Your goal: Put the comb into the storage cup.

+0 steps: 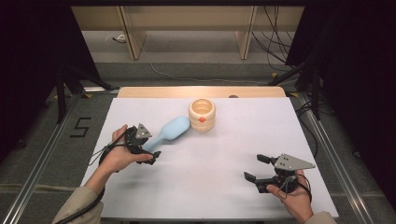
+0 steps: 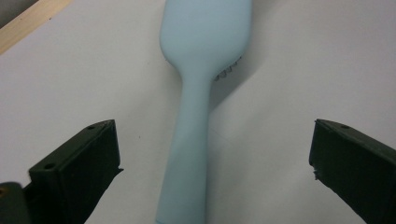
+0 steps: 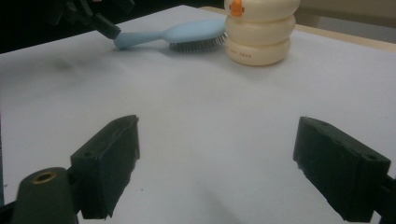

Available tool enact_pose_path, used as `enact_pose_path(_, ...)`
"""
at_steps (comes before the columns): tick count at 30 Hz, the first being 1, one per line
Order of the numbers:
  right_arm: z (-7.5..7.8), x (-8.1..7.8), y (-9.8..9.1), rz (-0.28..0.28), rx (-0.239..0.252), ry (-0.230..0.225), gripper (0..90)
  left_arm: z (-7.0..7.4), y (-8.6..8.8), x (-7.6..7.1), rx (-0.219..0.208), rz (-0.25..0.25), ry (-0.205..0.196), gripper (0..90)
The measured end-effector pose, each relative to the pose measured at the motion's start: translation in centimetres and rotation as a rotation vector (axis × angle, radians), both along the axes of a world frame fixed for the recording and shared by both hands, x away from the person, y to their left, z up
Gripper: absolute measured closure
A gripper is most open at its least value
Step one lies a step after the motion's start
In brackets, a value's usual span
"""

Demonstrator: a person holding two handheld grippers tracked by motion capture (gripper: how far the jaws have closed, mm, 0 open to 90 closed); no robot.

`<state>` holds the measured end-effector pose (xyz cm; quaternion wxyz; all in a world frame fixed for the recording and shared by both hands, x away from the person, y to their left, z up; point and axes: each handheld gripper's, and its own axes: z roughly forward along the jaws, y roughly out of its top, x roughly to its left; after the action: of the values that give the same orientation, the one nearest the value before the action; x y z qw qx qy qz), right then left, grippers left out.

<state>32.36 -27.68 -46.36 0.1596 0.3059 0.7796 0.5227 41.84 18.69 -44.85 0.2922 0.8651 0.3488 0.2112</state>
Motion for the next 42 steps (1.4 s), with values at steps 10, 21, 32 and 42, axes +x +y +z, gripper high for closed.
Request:
enact_pose_path(10,0.0,0.0,-0.1,0.0,0.005,0.005,15.6,-0.8,-0.3,2.9,0.031,0.006,0.075,4.0)
enact_pose_path(21,0.0,0.0,-0.1,0.002,0.006,0.005,15.6,-1.2,-1.9,5.0,0.072,-0.024,0.151,5.7)
enact_pose_path(32,0.0,0.0,-0.1,0.004,0.007,0.006,15.6,-1.4,-2.8,6.6,0.077,-0.006,0.194,12.0)
enact_pose_path(42,-0.1,0.0,-0.1,0.003,0.008,0.007,15.6,-1.5,-3.2,7.3,0.127,-0.026,0.236,19.3)
